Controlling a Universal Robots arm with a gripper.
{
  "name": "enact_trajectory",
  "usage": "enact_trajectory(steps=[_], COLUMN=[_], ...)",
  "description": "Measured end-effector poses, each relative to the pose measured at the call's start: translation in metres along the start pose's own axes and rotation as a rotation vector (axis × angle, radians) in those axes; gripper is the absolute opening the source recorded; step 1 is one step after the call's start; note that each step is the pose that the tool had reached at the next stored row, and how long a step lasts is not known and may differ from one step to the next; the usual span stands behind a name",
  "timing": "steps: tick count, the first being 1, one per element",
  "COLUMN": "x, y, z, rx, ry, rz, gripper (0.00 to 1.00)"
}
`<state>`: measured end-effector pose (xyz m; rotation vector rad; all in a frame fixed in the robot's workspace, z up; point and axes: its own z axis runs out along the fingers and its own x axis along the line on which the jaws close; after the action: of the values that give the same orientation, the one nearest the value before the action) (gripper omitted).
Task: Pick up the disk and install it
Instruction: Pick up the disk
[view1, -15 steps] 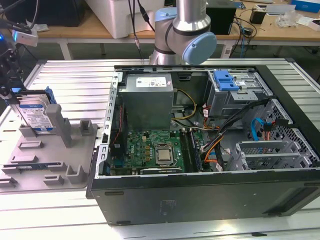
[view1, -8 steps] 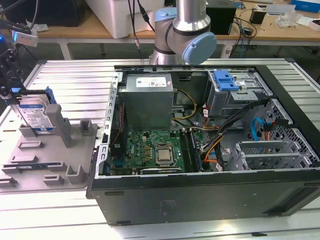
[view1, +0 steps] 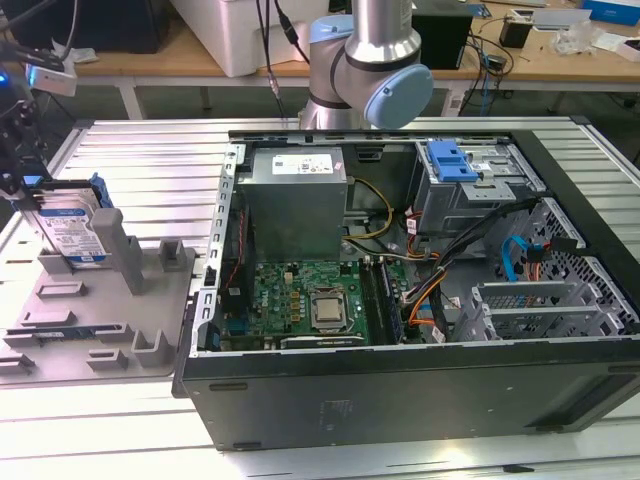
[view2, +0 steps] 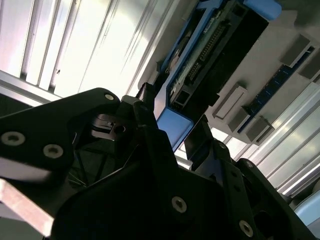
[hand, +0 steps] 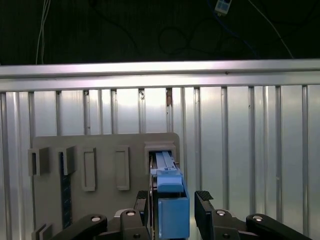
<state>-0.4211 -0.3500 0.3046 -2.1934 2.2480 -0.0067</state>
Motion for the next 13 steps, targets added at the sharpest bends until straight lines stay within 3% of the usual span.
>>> enact_trajectory(steps=[13], x=[-0.0004], y=[0.0007], z=[0.0046], rx=[-0.0001], ry=[0.0001], rz=[0.0], gripper=[0.5])
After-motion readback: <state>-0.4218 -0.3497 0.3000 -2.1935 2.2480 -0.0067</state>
